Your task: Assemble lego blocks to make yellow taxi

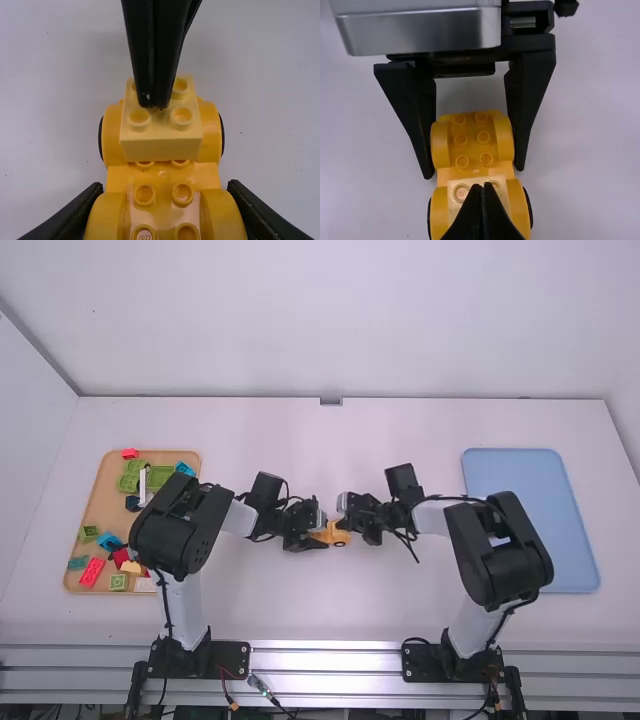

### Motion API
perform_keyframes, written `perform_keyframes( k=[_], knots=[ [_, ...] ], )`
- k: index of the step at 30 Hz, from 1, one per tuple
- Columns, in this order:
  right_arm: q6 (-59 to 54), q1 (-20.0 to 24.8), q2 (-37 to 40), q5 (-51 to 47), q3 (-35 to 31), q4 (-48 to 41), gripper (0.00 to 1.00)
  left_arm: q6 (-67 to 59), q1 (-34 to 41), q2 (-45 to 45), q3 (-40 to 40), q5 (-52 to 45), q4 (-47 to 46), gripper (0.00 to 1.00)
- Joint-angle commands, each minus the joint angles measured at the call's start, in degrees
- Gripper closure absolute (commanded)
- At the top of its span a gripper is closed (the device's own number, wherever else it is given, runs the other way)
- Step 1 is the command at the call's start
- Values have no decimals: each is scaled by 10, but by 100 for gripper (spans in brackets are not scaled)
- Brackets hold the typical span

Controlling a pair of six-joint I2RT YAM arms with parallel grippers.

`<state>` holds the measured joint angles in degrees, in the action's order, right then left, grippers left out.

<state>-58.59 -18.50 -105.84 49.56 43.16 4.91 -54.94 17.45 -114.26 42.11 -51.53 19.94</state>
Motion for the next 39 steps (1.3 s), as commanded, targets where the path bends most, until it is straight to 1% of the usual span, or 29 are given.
perform_keyframes(
  k=[1,5,9,12,14,16,21,24,25,26,27,28,29,30,31,32,33,35,36,37,39],
  knots=[
    [0,-12,-23,-46,-7,-6,100,1,-1,-9,6,-15,0,77],
    [-12,-25,-23,-53,-7,-7,100,5,-1,-9,6,-14,0,77],
    [14,-26,-24,-102,-8,-12,100,5,-1,-9,6,-15,0,78],
    [-3,-26,-24,-127,-8,-40,100,5,-1,-9,6,-14,0,79],
    [-36,-26,-25,-139,-8,-73,100,5,-1,-9,6,-14,0,80],
    [-53,-24,-30,-141,-8,-87,100,5,-1,-9,6,-14,0,80],
    [-53,-4,-50,-135,-8,-74,100,5,-1,-9,6,-16,0,80],
    [-43,3,-41,-107,-8,-45,100,5,-1,-9,6,-15,0,78],
    [-41,7,-32,-85,-8,-33,100,5,-1,-9,6,-14,0,77],
    [-45,14,-4,-17,-8,-9,100,4,-1,-9,6,-14,0,76],
    [-44,15,-1,-10,-8,-7,100,5,-1,-9,6,-14,0,76],
    [-44,20,16,35,-8,4,94,5,-1,-9,6,-14,0,74],
    [-42,26,42,94,-8,17,64,4,-1,-9,6,-14,0,73],
    [-42,30,53,113,-8,21,51,4,-1,-9,6,-14,0,73],
    [-42,42,81,148,-8,24,20,5,-1,-9,6,-14,0,73],
    [-42,51,100,159,-8,24,1,4,-1,-9,6,-14,0,73],
    [-31,68,129,157,-8,22,1,5,-1,-9,6,-14,0,71],
    [10,88,157,128,-8,24,1,4,-1,-9,6,-14,0,67],
    [43,92,171,104,-8,23,1,5,-1,-9,6,-14,0,60],
    [69,95,180,82,-8,21,0,5,-1,-9,6,-14,0,50],
    [116,97,190,41,-8,15,1,5,-1,-9,6,-14,0,20]
  ],
)
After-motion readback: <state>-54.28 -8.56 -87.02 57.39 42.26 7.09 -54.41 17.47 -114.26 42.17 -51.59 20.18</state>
